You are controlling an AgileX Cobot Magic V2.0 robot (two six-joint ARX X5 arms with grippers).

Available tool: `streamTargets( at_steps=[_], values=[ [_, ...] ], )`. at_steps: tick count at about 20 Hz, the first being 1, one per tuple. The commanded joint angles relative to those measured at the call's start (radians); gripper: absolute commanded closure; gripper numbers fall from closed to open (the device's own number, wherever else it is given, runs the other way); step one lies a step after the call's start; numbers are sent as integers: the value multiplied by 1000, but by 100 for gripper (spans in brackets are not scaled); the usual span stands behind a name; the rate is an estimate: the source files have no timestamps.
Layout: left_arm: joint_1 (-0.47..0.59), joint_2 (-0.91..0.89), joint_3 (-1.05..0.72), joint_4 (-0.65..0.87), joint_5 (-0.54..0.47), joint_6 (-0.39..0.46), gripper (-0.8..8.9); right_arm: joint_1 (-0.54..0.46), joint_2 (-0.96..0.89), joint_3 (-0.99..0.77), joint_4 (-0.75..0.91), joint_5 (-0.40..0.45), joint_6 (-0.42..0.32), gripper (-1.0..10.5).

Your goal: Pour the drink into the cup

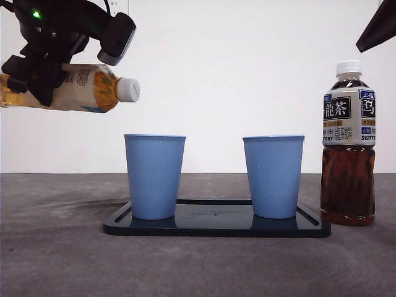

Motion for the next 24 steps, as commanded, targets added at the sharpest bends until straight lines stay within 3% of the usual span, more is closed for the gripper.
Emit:
streamTargets(
  at_steps=[1, 4, 8, 10, 12, 15, 19, 24],
  values=[
    [-10, 7, 37, 22, -20, -1, 668, 5, 2, 16, 5, -3, -9, 464],
    [-10, 7, 37, 43, -2, -98, 668, 5, 2, 16, 5, -3, -9, 464],
    [3, -8, 37, 54, 92, -385, 668, 5, 2, 16, 3, 0, -10, 464],
    [19, -35, 37, 48, 202, -575, 668, 5, 2, 16, -2, 0, -12, 464],
    [58, -76, 37, 37, 376, -803, 667, 5, 2, 15, -14, 0, -12, 464],
    [151, -114, 27, 60, 599, -1020, 657, 5, 2, 15, -17, 0, -12, 464],
    [259, -124, -68, 225, 802, -1164, 658, 5, 2, 15, -17, 1, -13, 464],
    [268, -124, -249, 514, 821, -1212, 659, 5, 2, 15, -16, 2, -13, 464]
  ],
)
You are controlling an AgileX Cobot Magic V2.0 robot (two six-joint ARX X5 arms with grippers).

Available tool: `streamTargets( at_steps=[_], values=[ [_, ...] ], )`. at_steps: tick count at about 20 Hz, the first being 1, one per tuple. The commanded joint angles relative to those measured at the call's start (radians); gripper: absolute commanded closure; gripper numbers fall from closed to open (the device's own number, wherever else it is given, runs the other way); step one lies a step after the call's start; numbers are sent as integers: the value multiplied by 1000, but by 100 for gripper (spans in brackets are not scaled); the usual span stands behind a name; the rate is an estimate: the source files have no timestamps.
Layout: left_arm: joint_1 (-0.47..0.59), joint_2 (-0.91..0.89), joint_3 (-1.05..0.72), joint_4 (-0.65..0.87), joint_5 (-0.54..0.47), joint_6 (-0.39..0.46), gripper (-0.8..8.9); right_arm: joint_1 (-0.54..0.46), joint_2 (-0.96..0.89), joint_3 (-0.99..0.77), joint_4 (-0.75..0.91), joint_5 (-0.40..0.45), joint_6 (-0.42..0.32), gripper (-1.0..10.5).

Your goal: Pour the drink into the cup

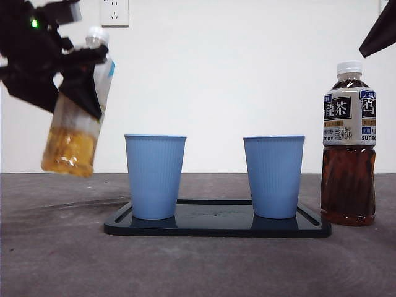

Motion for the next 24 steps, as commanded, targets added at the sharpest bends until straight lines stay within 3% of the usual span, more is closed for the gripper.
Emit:
streamTargets(
  at_steps=[1, 6, 12, 22, 24],
  values=[
    [-2, -5, -43, 169, 9, -30, 659, 5, 2, 15, 7, 3, -12, 464],
    [-2, 0, -155, 342, 10, -45, 659, 5, 2, 15, 11, 4, -11, 464],
    [-2, 80, -173, 402, 11, -41, 659, 5, 2, 15, 13, 4, -11, 464],
    [-5, 122, -173, 389, 15, -42, 653, 5, 2, 16, 13, 4, -11, 464],
    [-5, 122, -173, 340, 14, -45, 563, 5, 2, 15, 13, 4, -12, 464]
  ],
)
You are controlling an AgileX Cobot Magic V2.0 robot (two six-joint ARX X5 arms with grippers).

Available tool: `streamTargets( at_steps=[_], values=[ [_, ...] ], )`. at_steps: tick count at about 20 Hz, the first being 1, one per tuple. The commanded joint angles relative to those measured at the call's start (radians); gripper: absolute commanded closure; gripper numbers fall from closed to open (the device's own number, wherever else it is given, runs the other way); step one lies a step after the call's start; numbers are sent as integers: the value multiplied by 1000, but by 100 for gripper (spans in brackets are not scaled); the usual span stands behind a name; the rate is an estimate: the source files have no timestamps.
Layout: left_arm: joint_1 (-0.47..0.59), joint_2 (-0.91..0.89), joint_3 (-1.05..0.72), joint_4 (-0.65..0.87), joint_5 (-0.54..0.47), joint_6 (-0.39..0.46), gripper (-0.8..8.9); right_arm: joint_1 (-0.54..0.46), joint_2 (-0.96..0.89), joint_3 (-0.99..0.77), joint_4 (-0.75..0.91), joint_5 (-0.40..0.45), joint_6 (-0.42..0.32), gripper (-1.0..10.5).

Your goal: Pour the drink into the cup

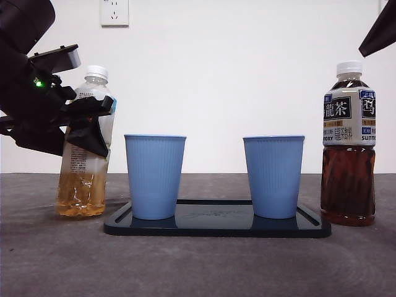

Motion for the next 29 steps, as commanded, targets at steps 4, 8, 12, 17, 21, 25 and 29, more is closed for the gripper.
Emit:
streamTargets(
  at_steps=[4, 8, 12, 17, 21, 25, 29],
  values=[
    [-5, 6, 16, -100, 2, -14, 435, 5, 2, 16, 10, 2, -16, 464],
    [-5, 2, 16, -140, 2, -14, 397, 5, 2, 16, 10, 2, -15, 464],
    [-6, -30, 16, -218, 2, -18, 303, 5, 2, 15, 10, 2, -15, 464],
    [-6, -187, 16, -407, 2, -32, 316, 5, 3, 15, 10, 5, -15, 465],
    [-8, -385, 16, -555, 2, -45, 318, 5, 3, 15, 10, 5, -14, 494],
    [-20, -552, 16, -731, 2, -44, 580, 5, 4, 15, 10, 5, -14, 727],
    [-21, -653, 16, -794, 2, -44, 803, 5, 4, 15, 6, 5, -16, 940]
  ],
)
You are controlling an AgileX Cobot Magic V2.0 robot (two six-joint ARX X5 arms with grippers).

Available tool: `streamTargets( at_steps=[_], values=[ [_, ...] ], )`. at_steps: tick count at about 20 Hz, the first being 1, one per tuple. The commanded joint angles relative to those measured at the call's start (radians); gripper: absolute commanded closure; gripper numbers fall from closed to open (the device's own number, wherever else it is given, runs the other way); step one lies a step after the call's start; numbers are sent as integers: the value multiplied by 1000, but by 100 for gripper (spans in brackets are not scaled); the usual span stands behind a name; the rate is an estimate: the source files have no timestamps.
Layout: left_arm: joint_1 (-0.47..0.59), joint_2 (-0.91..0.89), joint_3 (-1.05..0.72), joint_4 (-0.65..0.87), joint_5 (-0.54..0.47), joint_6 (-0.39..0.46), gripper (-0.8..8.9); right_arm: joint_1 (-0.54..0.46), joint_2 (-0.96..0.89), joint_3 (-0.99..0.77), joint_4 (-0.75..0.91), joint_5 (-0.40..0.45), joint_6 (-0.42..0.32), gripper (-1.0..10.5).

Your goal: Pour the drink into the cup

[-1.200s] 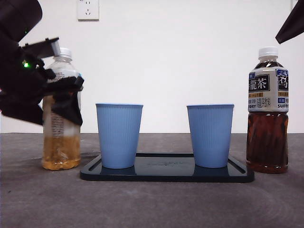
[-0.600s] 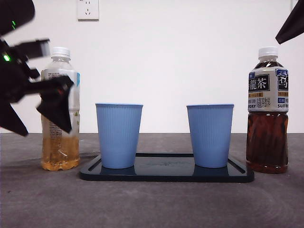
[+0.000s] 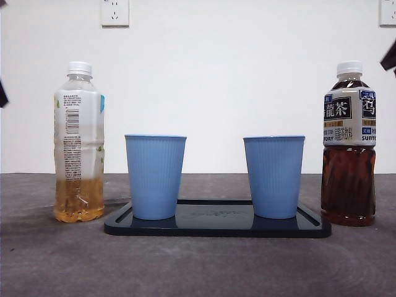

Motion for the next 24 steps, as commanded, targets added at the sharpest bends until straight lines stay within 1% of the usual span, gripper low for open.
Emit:
streamTargets(
  at_steps=[1, 4, 14, 16, 17, 18, 19, 21, 23, 24],
  values=[
    [-4, -29, 8, 10, 1, -3, 803, 5, 4, 15, 8, 4, -8, 940],
    [-4, -56, 8, 12, 1, -3, 802, 5, 3, 15, 10, 3, 18, 940],
    [-4, -70, 8, 16, 1, -3, 803, 5, 3, 15, 18, 0, 18, 940],
    [-2, -98, 8, 16, 1, -2, 802, 5, 3, 15, 18, 0, 18, 940],
    [6, -124, 7, 18, 0, 31, 803, 5, 3, 15, 18, 0, 18, 940],
    [26, -156, 7, 32, 0, 88, 803, 5, 3, 15, 18, 0, 18, 940],
    [53, -187, -5, 82, -1, 87, 803, 5, 3, 15, 18, 0, 18, 940],
    [147, -266, -87, 297, -4, 111, 803, 5, 3, 16, 18, 0, 18, 940],
    [236, -348, -211, 499, -4, 131, 802, 5, 3, 15, 18, 0, 18, 940],
    [270, -388, -274, 570, -4, 139, 803, 5, 3, 15, 18, 0, 18, 940]
  ],
)
